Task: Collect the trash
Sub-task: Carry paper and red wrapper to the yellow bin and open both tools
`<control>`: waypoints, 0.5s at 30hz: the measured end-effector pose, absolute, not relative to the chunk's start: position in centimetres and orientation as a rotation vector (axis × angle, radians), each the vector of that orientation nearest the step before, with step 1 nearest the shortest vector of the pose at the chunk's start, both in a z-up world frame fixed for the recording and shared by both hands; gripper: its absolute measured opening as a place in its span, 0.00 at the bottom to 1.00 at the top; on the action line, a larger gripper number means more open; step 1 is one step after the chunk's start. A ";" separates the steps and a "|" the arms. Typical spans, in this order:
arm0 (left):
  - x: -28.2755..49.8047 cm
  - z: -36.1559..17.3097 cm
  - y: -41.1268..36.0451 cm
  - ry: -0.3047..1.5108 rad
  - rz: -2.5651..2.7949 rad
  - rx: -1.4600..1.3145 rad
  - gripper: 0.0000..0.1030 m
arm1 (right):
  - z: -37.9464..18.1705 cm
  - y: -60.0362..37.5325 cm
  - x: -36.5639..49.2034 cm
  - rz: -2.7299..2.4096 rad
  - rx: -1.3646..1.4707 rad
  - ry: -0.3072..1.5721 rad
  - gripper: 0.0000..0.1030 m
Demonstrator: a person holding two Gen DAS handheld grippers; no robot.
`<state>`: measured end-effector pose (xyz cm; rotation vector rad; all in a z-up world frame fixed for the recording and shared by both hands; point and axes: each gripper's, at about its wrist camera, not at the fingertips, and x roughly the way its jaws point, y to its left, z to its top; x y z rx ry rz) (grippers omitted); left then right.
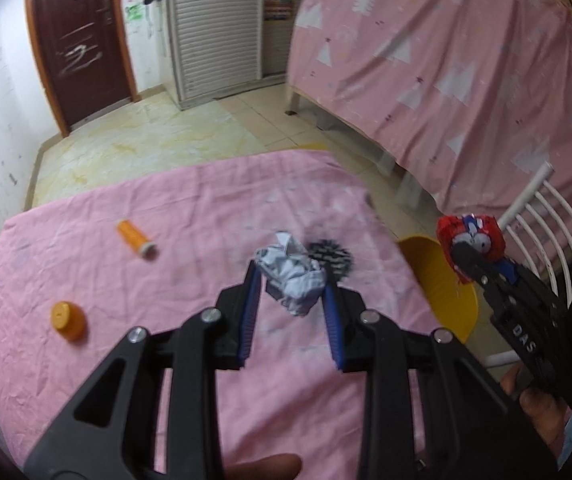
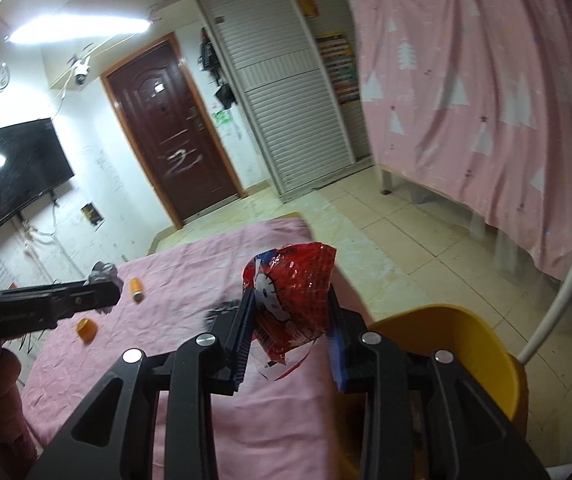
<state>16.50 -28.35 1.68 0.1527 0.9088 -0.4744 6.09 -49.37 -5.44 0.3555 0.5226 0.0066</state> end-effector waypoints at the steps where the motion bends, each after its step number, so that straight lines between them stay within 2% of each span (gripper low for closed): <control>1: 16.4 1.6 -29.0 0.909 -0.482 0.161 0.27 | -5.6 -49.9 5.9 0.002 0.364 0.519 0.25; 15: 14.0 -0.2 -38.0 0.941 -0.613 0.252 0.27 | -7.3 -56.9 4.2 -0.071 0.484 0.489 0.26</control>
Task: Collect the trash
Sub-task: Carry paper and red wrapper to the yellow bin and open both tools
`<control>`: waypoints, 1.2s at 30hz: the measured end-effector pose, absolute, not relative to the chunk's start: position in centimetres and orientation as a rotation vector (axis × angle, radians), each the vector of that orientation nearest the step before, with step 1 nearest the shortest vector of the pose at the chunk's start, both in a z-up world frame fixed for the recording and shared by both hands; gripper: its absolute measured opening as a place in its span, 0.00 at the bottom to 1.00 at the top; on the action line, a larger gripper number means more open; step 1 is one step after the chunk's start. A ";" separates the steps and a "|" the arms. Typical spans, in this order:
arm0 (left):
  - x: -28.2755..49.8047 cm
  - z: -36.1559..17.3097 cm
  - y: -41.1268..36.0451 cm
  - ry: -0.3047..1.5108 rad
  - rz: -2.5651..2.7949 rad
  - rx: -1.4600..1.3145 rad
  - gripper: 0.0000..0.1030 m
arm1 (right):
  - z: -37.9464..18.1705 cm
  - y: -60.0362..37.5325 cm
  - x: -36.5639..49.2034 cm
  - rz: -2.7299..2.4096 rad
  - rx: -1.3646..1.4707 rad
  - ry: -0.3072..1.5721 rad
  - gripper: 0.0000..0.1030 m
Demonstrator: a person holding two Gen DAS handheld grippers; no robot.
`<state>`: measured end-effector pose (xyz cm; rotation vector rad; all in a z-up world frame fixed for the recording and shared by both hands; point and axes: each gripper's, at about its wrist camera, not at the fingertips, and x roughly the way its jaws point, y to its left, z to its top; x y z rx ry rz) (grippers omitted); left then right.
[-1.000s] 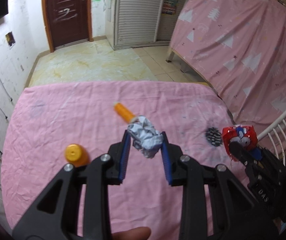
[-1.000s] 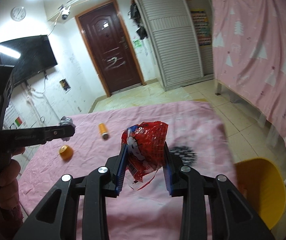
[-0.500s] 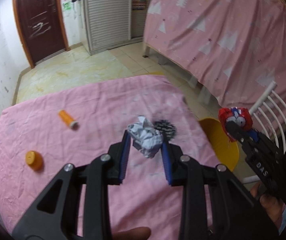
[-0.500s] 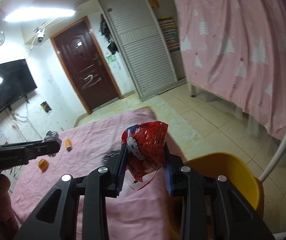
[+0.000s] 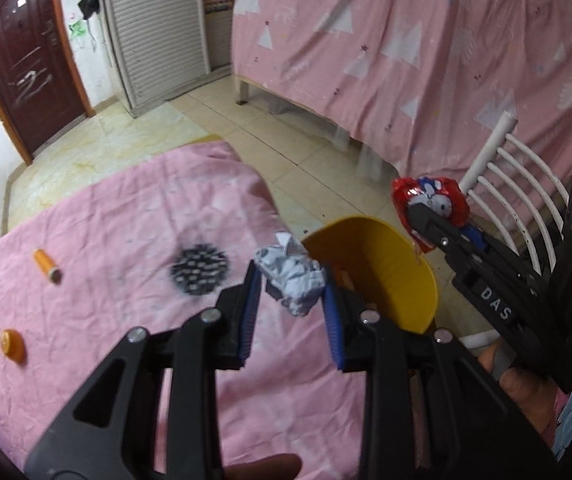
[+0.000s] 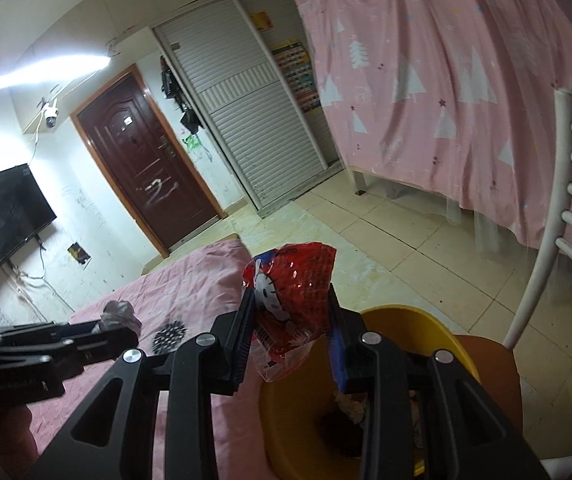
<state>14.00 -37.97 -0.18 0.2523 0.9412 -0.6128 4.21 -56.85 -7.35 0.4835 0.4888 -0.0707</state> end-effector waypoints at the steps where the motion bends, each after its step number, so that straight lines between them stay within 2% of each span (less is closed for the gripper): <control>1: 14.1 -0.4 -38.5 0.950 -0.618 0.252 0.27 | -7.5 -57.2 4.1 -0.076 0.491 0.488 0.26; 4: 14.5 -1.0 -40.2 0.976 -0.635 0.249 0.27 | -8.0 -58.3 3.9 -0.096 0.513 0.496 0.31; 6: 14.7 -1.4 -41.1 0.985 -0.639 0.248 0.28 | -8.4 -58.9 3.8 -0.116 0.530 0.498 0.48; 7: 14.9 -1.5 -41.7 0.991 -0.641 0.242 0.32 | -8.5 -59.2 3.6 -0.130 0.526 0.498 0.53; 8: 15.1 -1.6 -42.1 0.997 -0.644 0.234 0.42 | -8.6 -59.4 3.6 -0.138 0.526 0.498 0.60; 9: 15.2 -1.6 -42.5 1.002 -0.648 0.227 0.46 | -8.7 -59.8 3.5 -0.145 0.533 0.492 0.62; 18: 15.2 -2.2 -43.1 1.012 -0.651 0.233 0.48 | -9.5 -60.9 3.2 -0.139 0.582 0.485 0.63; 31: 15.7 -1.1 -39.5 1.003 -0.626 0.176 0.49 | -8.0 -57.3 4.5 -0.085 0.504 0.490 0.63; 36: 15.8 -0.4 -37.4 0.986 -0.610 0.147 0.52 | -7.2 -55.7 4.7 -0.066 0.476 0.481 0.64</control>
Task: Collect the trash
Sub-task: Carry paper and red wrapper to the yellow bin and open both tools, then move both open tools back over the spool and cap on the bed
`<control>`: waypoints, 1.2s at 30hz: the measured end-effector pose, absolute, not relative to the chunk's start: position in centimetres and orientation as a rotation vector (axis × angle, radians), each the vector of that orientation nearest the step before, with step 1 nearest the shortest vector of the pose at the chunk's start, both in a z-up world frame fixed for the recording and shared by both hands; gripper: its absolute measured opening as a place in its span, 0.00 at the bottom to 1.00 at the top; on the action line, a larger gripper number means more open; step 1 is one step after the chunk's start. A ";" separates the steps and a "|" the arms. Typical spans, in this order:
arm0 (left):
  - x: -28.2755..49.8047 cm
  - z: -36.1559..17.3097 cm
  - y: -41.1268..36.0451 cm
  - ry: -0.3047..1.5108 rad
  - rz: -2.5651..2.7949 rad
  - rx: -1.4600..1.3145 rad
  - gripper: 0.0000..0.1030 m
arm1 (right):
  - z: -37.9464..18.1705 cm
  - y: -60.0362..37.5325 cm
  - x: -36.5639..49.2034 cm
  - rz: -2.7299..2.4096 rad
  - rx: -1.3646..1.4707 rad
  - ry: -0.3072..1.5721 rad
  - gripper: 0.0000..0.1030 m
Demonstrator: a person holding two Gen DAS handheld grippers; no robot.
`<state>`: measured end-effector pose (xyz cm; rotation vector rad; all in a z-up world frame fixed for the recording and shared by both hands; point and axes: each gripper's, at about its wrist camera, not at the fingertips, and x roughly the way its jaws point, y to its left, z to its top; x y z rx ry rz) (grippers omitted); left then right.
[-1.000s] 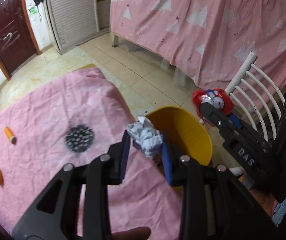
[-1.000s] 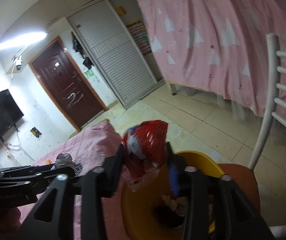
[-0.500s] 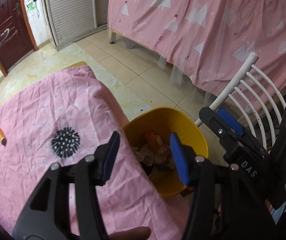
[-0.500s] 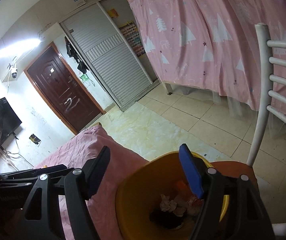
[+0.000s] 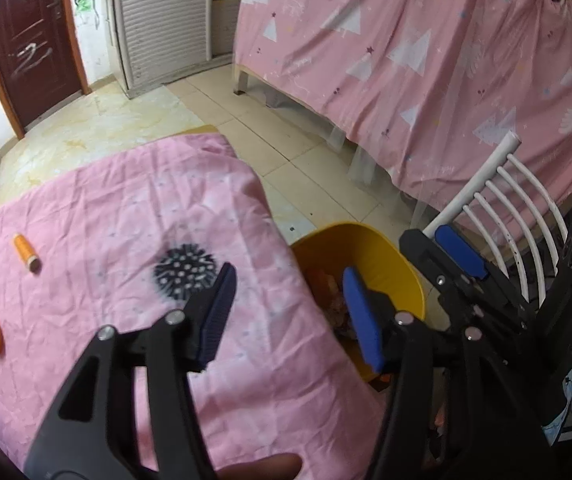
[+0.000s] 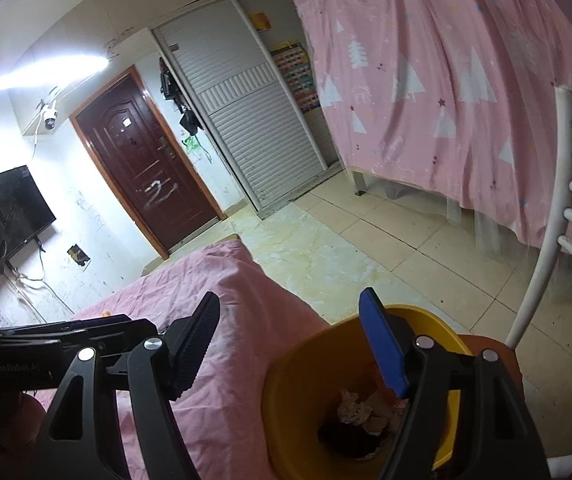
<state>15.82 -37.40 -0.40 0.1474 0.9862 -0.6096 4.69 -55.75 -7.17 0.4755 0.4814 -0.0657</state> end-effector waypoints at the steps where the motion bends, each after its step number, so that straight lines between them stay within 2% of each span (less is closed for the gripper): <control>1: 15.9 -0.3 -37.0 0.985 -0.606 0.142 0.52 | -7.0 -55.3 4.8 -0.056 0.473 0.479 0.64; 36: 20.9 -0.1 -16.0 0.974 -0.338 -0.039 0.52 | -5.0 -37.0 12.9 0.169 0.240 0.617 0.65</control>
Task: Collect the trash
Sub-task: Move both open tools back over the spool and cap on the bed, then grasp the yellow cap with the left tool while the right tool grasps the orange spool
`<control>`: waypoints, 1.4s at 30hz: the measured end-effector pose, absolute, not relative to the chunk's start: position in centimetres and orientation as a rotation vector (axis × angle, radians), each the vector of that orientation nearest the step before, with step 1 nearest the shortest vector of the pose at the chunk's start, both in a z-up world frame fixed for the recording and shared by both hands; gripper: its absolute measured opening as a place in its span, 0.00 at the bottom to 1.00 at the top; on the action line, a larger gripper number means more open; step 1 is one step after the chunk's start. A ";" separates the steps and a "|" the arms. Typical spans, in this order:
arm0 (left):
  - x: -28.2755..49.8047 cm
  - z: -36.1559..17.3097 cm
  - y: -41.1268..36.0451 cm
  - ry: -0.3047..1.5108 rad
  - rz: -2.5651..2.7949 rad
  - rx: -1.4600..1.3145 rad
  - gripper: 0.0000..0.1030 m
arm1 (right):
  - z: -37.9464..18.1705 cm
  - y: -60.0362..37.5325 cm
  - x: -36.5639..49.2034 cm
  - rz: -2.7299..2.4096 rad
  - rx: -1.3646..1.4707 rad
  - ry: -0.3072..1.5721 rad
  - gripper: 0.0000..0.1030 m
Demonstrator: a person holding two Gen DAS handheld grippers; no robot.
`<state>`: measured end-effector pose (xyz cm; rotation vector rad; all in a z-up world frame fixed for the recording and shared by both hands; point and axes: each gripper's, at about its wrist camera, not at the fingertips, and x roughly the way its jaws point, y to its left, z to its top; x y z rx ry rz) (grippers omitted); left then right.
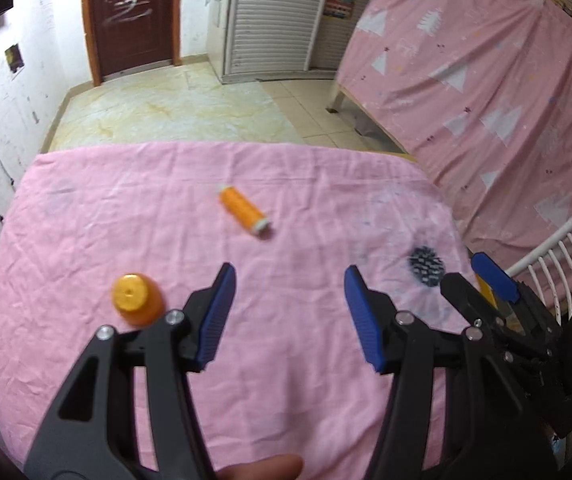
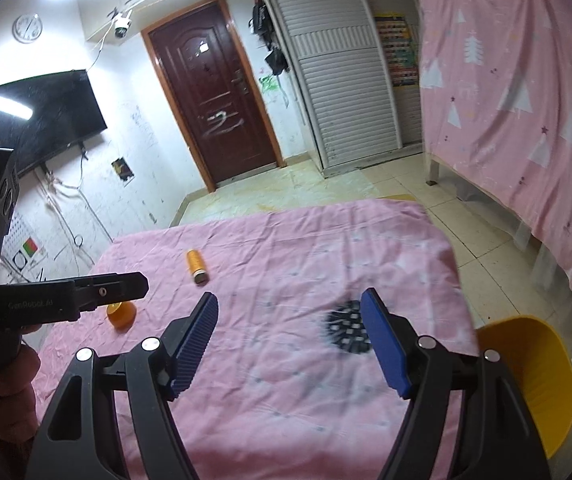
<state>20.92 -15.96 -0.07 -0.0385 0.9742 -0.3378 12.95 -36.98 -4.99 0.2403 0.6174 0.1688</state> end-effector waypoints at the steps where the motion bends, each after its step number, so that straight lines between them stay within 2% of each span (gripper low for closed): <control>1: 21.1 -0.2 -15.3 0.975 -0.327 -0.040 0.52 | -5.0 -36.5 13.2 0.173 0.230 0.624 0.65; 14: 23.3 -2.2 -8.7 1.010 -0.203 -0.050 0.52 | -5.1 -31.0 17.1 0.252 0.156 0.686 0.65; 36: 25.3 -5.9 -7.0 1.082 -0.168 -0.063 0.52 | -6.6 -24.9 23.2 0.318 0.039 0.796 0.65; 39: 25.3 -5.9 -6.9 1.074 -0.164 -0.054 0.48 | -7.0 -24.1 24.0 0.316 0.013 0.813 0.65; 42: 25.3 -6.0 -6.8 1.059 -0.154 -0.041 0.40 | -7.4 -23.4 24.8 0.311 -0.016 0.827 0.65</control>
